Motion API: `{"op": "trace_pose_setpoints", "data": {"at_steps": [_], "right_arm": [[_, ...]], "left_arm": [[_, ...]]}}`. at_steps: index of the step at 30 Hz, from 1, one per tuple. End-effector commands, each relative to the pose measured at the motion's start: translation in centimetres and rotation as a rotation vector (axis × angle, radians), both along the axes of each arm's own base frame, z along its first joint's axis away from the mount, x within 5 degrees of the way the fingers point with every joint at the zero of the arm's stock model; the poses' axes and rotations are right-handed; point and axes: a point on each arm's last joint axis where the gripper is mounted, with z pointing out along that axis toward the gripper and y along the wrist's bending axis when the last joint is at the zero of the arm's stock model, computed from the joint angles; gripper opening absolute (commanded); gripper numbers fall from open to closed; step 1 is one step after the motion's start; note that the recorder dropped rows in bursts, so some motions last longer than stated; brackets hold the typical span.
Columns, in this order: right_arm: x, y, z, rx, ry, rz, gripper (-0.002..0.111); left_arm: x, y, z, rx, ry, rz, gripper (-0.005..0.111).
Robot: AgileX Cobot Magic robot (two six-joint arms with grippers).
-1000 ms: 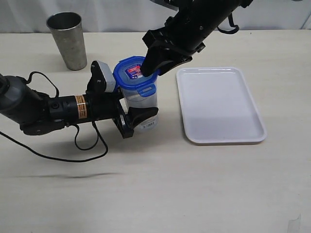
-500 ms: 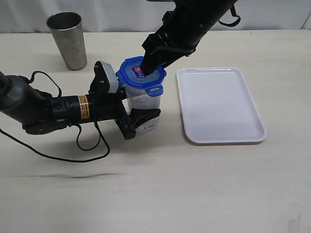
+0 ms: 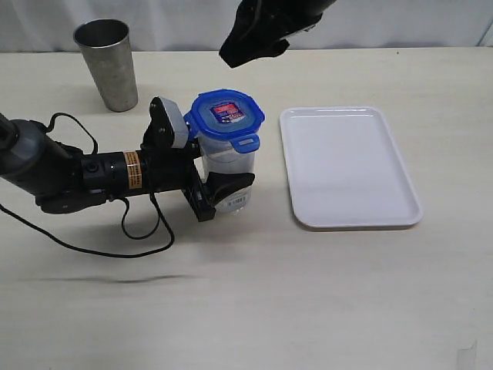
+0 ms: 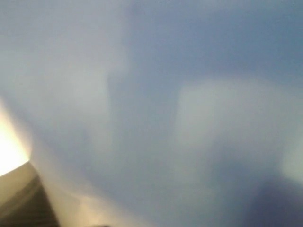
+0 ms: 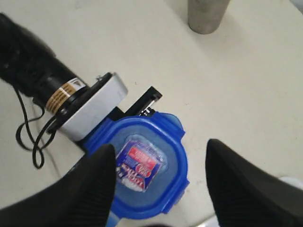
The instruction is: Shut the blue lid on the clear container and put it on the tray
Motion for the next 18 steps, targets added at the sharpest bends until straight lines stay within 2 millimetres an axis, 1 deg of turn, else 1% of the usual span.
{"op": "trace_pose_setpoints", "data": {"at_steps": [1,3,6,8,10,12,13,18], "right_arm": [[-3.3,1.5,0.8,-0.213,-0.135,0.174,0.052],[-4.3,2.3,0.2,-0.339,-0.198,0.232,0.052],[-5.6,3.4,-1.4,-0.486,-0.248,0.304,0.052],[-6.0,3.7,-2.5,-0.546,-0.282,0.315,0.051],[-6.1,3.7,-3.4,-0.600,-0.304,0.326,0.048],[-6.1,3.6,-4.2,-0.615,-0.310,0.333,0.044],[-6.1,3.6,-4.5,-0.612,-0.313,0.335,0.043],[-5.8,3.9,-4.8,-0.588,-0.375,0.339,0.043]], "left_arm": [[-0.3,-0.1,-0.7,0.062,0.026,-0.008,0.000],[-0.3,-0.1,-0.7,0.062,0.026,-0.008,0.000],[-0.3,-0.1,-0.7,0.062,0.026,-0.008,0.000],[-0.3,-0.1,-0.7,0.062,0.026,-0.008,0.000],[-0.3,-0.1,-0.7,0.062,0.025,-0.010,0.000],[-0.3,-0.1,-0.7,0.062,0.025,-0.010,0.000],[-0.3,-0.1,-0.7,0.062,0.025,-0.010,0.000],[-0.3,-0.1,-0.7,0.062,0.025,-0.010,0.000]]}}
